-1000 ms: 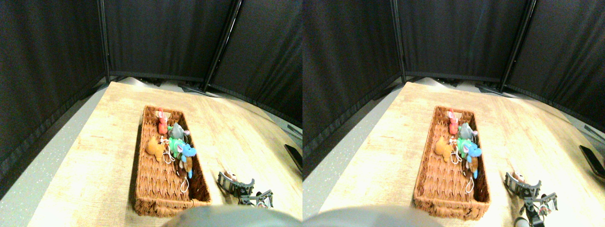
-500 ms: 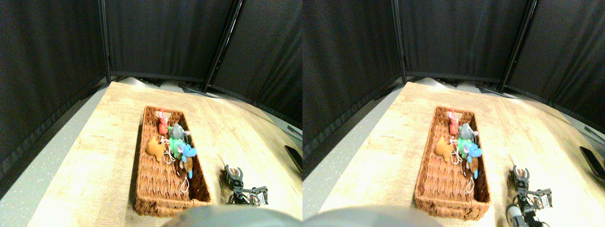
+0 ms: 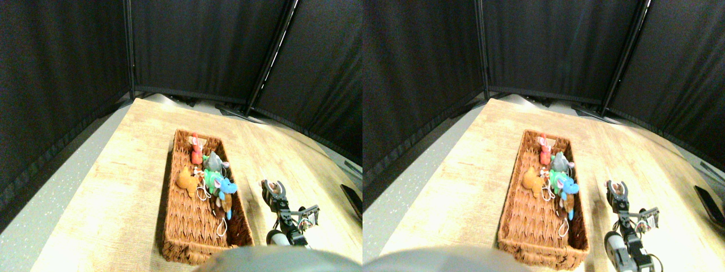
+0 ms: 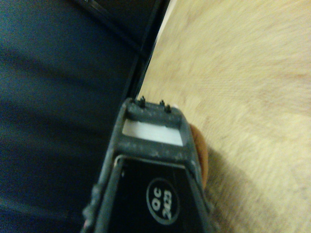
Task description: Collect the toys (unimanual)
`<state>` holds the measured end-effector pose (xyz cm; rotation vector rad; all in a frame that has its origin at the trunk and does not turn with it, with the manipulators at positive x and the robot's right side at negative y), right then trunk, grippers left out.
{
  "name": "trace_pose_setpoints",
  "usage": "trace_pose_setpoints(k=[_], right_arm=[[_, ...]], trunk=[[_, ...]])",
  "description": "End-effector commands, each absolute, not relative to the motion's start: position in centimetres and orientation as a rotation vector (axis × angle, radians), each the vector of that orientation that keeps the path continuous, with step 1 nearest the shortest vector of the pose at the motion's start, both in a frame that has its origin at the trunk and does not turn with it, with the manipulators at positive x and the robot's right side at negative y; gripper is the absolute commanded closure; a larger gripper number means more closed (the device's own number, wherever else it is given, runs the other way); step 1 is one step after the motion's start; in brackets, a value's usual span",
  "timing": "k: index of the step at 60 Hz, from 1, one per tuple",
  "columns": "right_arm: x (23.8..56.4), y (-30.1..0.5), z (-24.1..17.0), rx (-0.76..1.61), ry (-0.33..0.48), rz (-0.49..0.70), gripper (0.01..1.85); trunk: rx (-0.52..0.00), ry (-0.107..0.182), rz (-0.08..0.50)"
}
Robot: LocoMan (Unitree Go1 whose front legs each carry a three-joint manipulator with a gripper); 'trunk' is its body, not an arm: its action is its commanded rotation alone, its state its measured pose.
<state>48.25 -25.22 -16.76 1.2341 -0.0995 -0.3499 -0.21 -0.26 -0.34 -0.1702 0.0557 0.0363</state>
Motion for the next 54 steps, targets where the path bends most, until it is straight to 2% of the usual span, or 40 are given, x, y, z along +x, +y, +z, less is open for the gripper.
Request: trace_pose_setpoints(k=[1,23,29,54], right_arm=[[49.2,-23.8,-14.6,1.173,-0.102,-0.257,1.79],[51.8,-19.1,-11.1,1.106,-0.021,-0.118,1.79],[52.3,-17.9,-10.6,1.099,0.038,-0.048,1.76],[52.1,-13.2,-9.7,1.086,0.108,0.005,1.78]], trunk=[[-0.205,0.048,0.056],[-0.265,0.020,0.106],[-0.279,0.012,0.115],[-0.337,-0.009,0.164]])
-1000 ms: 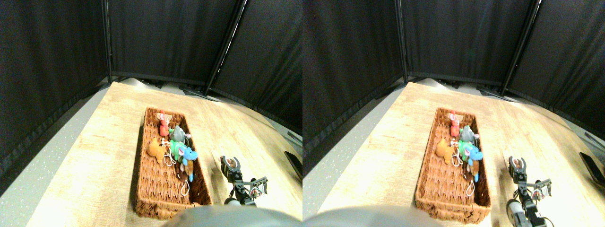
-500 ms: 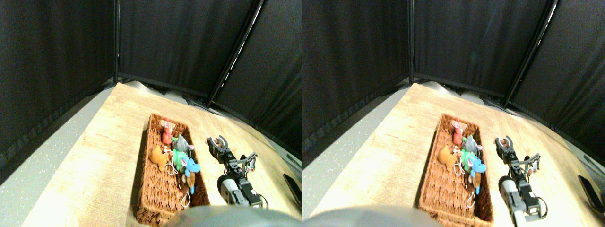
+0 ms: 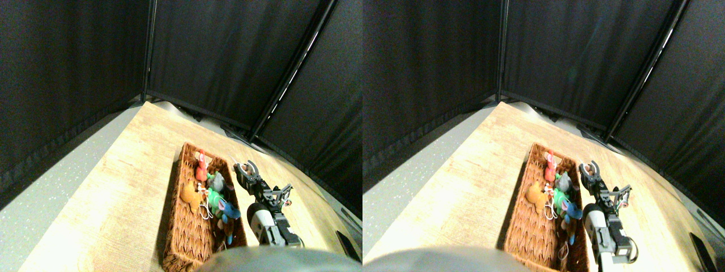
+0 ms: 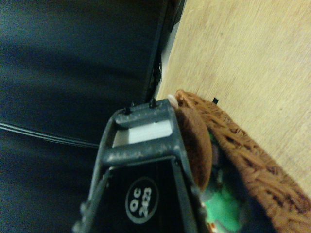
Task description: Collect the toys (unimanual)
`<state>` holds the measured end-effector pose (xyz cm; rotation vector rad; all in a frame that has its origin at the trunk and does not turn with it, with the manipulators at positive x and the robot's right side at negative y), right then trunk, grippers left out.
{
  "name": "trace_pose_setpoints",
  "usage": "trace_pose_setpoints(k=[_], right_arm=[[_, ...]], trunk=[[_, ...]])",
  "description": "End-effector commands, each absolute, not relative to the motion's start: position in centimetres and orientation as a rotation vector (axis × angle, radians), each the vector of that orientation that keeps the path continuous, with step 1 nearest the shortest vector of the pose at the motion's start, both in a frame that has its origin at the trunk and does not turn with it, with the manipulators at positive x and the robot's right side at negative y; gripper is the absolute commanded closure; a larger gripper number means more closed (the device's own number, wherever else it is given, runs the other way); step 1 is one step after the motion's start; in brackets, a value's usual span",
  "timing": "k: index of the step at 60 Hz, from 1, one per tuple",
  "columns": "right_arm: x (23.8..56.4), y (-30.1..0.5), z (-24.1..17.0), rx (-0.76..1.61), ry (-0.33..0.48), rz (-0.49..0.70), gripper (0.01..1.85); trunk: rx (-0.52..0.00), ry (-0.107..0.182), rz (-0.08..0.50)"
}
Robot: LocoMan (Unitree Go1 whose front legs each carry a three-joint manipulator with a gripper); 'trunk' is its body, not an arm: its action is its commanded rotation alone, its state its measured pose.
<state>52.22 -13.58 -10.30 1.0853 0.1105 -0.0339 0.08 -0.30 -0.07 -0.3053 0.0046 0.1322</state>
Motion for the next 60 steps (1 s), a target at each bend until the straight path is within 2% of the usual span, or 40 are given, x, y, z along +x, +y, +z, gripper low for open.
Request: trace_pose_setpoints(k=[1,13,22,40,53,54,55,57,58,59,60], right_arm=[[52.1,-13.0,-9.6,1.088,0.116,0.012,1.78],[51.8,-10.9,-9.6,1.097,0.171,0.057,1.80],[51.0,-9.2,-9.8,1.055,0.166,0.087,1.78],[50.6,-8.6,-10.3,1.084,0.198,0.080,1.80],[50.5,-8.8,-10.4,1.086,0.174,0.070,1.80],[50.5,-8.8,-10.5,1.087,0.177,0.074,1.79],[50.5,-8.8,-10.5,1.090,0.186,0.079,1.64],[50.6,-9.1,-10.6,1.076,0.209,0.093,1.13],[50.6,-9.1,-10.6,1.076,0.209,0.093,1.13],[50.6,-9.2,-10.6,1.069,0.214,0.099,1.01],[50.6,-9.4,-10.7,1.058,0.218,0.111,0.81]], trunk=[[-0.337,-0.009,0.167],[-0.354,-0.018,0.180],[-0.371,-0.019,0.187],[-0.390,-0.018,0.192],[-0.380,-0.014,0.189],[-0.379,-0.015,0.188],[-0.377,-0.015,0.188],[-0.376,-0.015,0.186],[-0.376,-0.015,0.186],[-0.374,-0.014,0.184],[-0.374,-0.014,0.184]])
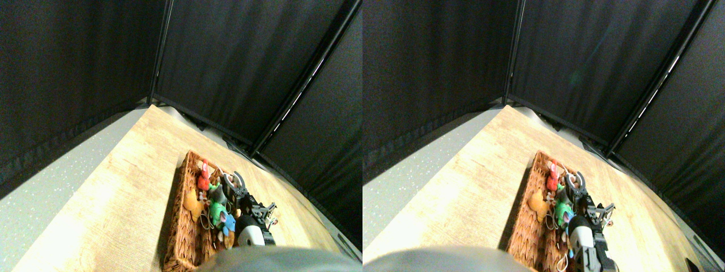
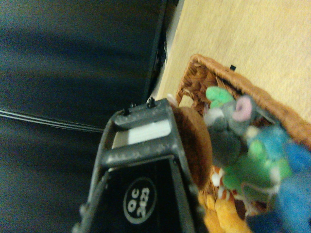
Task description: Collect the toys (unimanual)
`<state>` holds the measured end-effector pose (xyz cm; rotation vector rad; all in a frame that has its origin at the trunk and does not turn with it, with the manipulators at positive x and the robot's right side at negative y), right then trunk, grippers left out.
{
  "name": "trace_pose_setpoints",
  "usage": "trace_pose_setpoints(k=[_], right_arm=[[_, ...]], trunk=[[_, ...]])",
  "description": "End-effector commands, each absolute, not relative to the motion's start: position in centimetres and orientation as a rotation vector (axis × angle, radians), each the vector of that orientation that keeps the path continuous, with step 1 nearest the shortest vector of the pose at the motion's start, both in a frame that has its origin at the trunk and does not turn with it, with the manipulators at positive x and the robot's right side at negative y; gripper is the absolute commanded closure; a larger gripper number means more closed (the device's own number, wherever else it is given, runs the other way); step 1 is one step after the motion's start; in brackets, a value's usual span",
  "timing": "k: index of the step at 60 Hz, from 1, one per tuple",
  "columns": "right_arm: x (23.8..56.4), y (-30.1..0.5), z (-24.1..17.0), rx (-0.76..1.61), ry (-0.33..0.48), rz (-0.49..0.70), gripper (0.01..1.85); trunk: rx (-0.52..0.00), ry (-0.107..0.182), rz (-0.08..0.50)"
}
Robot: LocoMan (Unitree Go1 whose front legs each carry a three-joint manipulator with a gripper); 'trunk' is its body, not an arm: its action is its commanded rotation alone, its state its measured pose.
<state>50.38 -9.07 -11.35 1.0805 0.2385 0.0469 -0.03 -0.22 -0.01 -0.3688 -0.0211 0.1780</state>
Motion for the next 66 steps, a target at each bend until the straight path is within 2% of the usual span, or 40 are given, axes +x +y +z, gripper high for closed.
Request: trace_pose_setpoints(k=[1,4,8,10,15,23,28,30,33,39,40,46,48,50,51,52,53,60,62,66], right_arm=[[50.5,-9.5,-10.7,1.040,0.222,0.114,0.64],[50.5,-9.8,-10.8,1.002,0.217,0.104,0.29],[50.5,-10.1,-10.8,0.986,0.216,0.104,0.23],[50.6,-10.3,-10.7,0.979,0.213,0.105,0.29],[50.8,-10.7,-10.6,0.958,0.207,0.107,0.29],[51.2,-11.5,-10.4,0.990,0.166,0.067,0.40],[51.7,-12.6,-10.1,1.036,0.131,0.038,0.58],[51.8,-12.7,-10.1,1.034,0.126,0.038,0.60],[52.2,-13.6,-9.9,1.011,0.080,0.016,0.72],[52.7,-15.1,-9.6,1.004,0.047,0.013,0.82],[52.7,-15.6,-9.5,0.983,0.015,-0.015,0.86],[53.1,-17.1,-9.1,0.991,-0.029,-0.074,0.95],[53.2,-17.6,-9.1,1.012,-0.058,-0.094,1.03],[53.1,-18.3,-9.0,1.013,-0.098,-0.117,1.20],[53.1,-18.3,-9.0,1.013,-0.098,-0.117,1.20],[53.2,-18.9,-9.1,0.992,-0.095,-0.106,1.33],[53.2,-18.9,-9.1,0.992,-0.095,-0.106,1.33],[52.9,-20.7,-9.8,1.033,-0.178,-0.183,1.74],[52.8,-21.2,-10.1,1.029,-0.188,-0.182,1.80],[52.4,-22.0,-10.6,1.014,-0.221,-0.214,1.80]], trunk=[[-0.372,-0.014,0.184],[-0.369,-0.012,0.183],[-0.365,-0.011,0.181],[-0.363,-0.010,0.179],[-0.355,-0.009,0.173],[-0.341,-0.005,0.166],[-0.328,-0.004,0.155],[-0.325,-0.003,0.153],[-0.314,-0.002,0.147],[-0.301,0.002,0.137],[-0.297,0.003,0.134],[-0.282,0.009,0.121],[-0.275,0.011,0.117],[-0.269,0.011,0.112],[-0.266,0.013,0.109],[-0.264,0.015,0.107],[-0.260,0.017,0.103],[-0.241,0.026,0.089],[-0.235,0.027,0.086],[-0.221,0.033,0.078]])
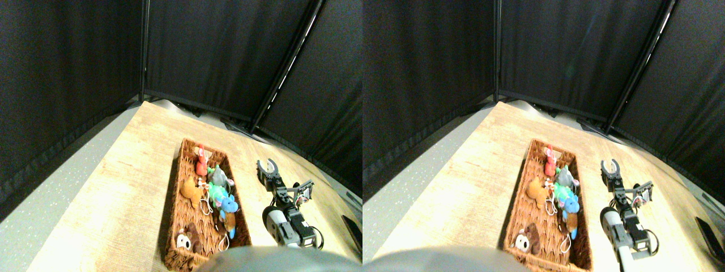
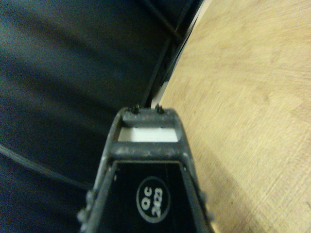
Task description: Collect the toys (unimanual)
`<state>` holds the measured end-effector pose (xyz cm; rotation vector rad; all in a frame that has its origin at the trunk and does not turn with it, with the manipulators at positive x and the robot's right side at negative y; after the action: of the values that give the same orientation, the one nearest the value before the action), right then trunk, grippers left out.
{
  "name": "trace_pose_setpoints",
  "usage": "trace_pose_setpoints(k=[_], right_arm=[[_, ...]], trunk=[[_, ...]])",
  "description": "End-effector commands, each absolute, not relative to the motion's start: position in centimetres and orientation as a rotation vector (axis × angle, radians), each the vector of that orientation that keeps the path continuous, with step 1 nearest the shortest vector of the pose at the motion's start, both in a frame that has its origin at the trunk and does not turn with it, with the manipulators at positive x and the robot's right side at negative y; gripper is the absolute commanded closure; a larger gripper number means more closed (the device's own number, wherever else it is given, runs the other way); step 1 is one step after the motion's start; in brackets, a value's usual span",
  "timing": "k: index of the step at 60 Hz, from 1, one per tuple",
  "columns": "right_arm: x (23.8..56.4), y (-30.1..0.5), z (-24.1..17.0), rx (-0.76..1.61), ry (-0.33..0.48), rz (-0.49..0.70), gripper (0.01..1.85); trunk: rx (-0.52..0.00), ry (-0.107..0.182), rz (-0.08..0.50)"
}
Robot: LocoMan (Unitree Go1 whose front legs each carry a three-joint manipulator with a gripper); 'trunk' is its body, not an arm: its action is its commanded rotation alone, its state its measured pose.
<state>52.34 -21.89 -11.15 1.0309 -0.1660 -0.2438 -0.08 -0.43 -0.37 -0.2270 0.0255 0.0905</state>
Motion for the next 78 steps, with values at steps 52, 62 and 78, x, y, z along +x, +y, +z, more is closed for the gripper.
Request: trace_pose_setpoints(k=[52,62,78], right_arm=[[46.5,-28.5,-13.0,0.969,-0.328,-0.328,1.80],[45.8,-29.0,-13.2,1.004,-0.338,-0.340,1.80],[44.8,-29.2,-13.3,1.020,-0.330,-0.335,1.80]], trunk=[[-0.014,0.065,-0.025],[-0.003,0.065,-0.031],[0.004,0.064,-0.040]])
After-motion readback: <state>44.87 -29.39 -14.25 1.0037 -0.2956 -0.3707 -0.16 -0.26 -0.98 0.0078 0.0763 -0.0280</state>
